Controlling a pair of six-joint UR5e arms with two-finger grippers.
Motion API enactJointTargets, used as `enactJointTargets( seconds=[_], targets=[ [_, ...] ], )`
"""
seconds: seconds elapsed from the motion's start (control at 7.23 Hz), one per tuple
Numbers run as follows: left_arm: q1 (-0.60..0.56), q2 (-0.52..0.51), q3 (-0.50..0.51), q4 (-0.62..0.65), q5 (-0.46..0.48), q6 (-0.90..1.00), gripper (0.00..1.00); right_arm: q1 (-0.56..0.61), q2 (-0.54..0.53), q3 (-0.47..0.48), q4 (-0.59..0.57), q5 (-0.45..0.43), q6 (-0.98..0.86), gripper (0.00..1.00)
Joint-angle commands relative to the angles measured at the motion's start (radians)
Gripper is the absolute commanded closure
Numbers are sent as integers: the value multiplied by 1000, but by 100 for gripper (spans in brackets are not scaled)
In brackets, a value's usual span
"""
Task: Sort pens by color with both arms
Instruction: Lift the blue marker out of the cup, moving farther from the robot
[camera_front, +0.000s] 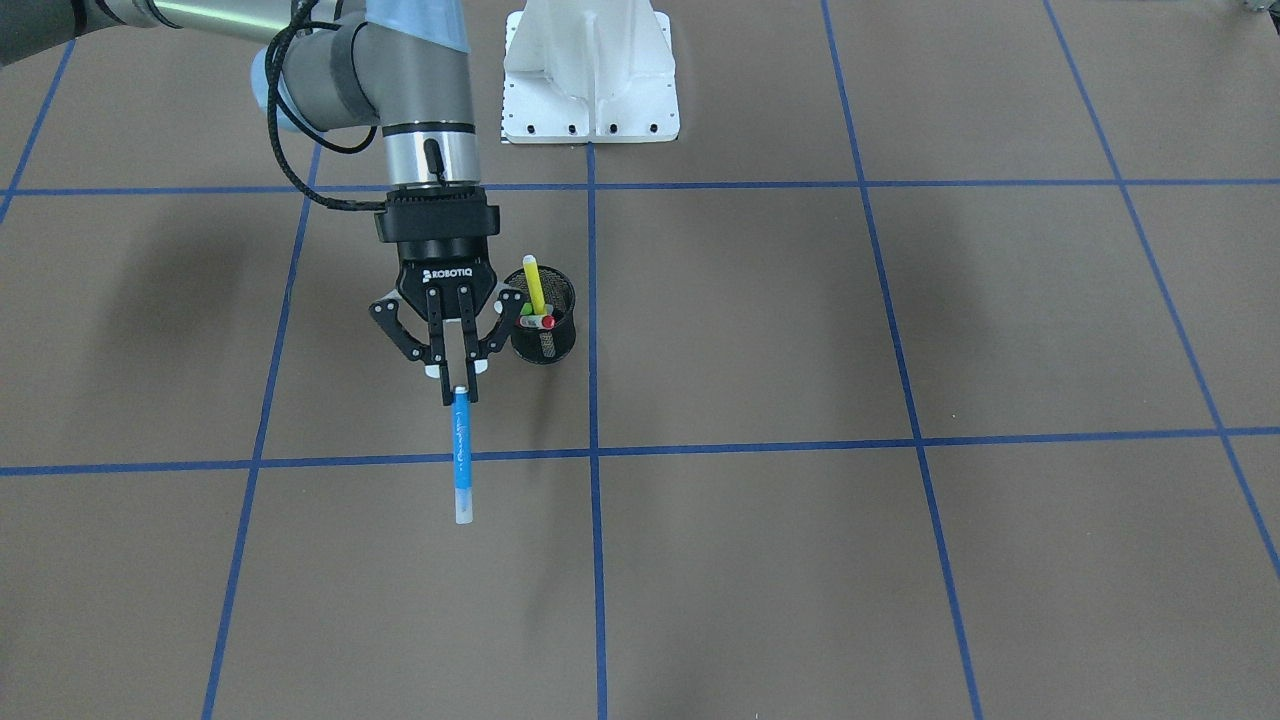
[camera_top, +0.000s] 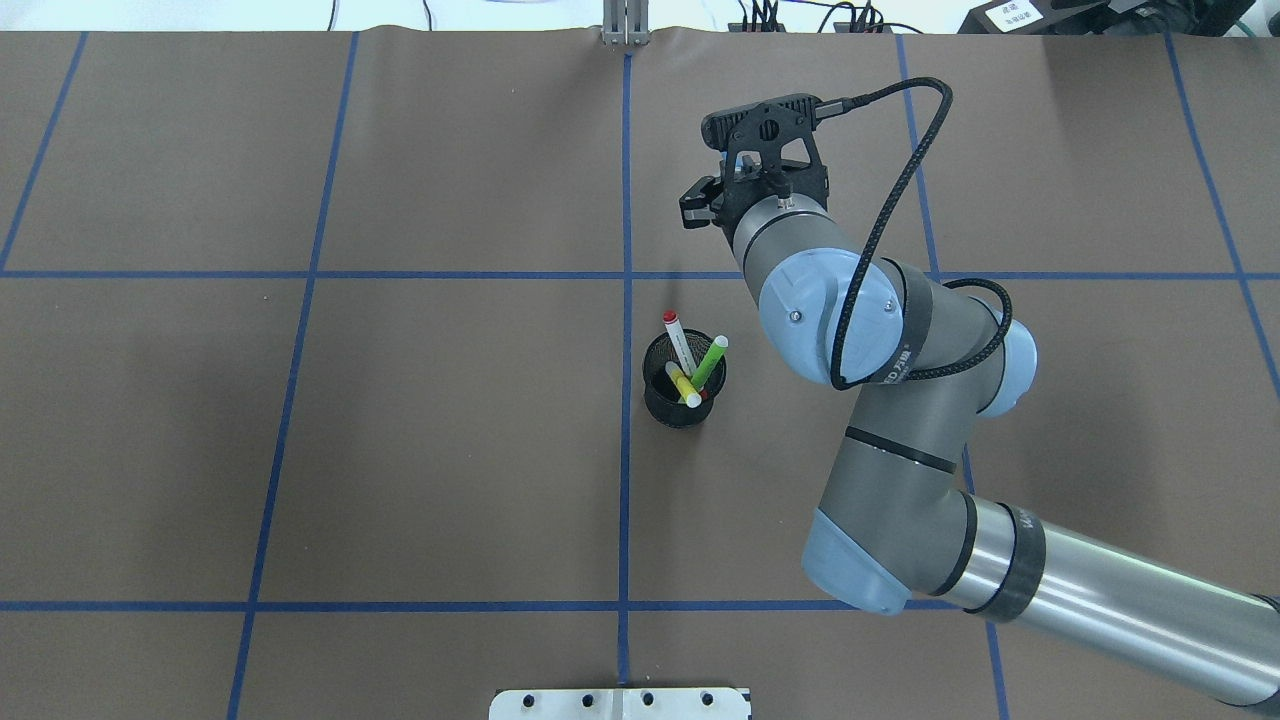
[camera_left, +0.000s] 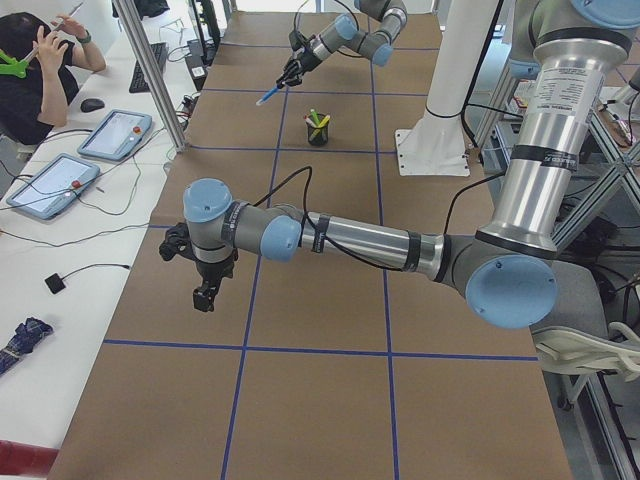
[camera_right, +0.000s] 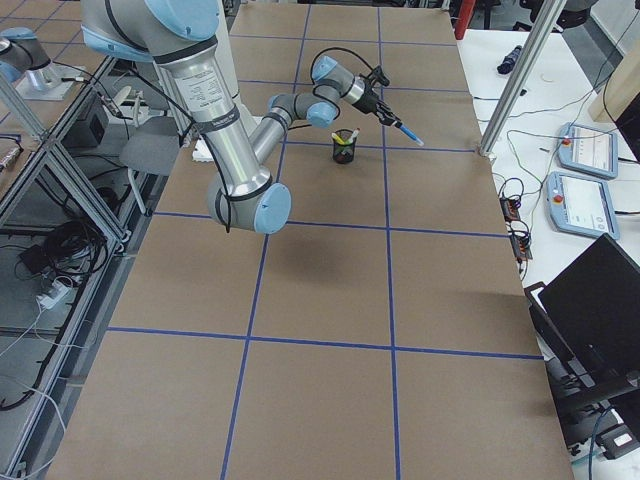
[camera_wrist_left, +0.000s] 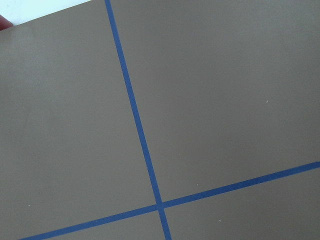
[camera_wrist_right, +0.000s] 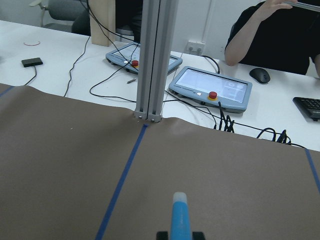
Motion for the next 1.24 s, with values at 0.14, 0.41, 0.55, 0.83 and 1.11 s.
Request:
enactJointTargets(
  seconds=[0.14, 0.41, 0.55, 0.83, 1.11],
  targets=[
    [0, 3, -30, 0, 0, -45, 0, 31, 30, -228, 169, -35, 9, 100],
    [0, 3, -28, 0, 0, -45, 0, 34, 94, -362, 265, -28, 9, 100],
    [0, 3, -27, 0, 0, -45, 0, 34, 110, -405, 313, -22, 8, 100],
    [0, 3, -24, 0, 0, -50, 0, 34, 122, -458, 402, -10, 6, 100],
    [0, 3, -22, 0, 0, -50, 0, 32, 122, -478, 444, 7, 6, 100]
  ],
)
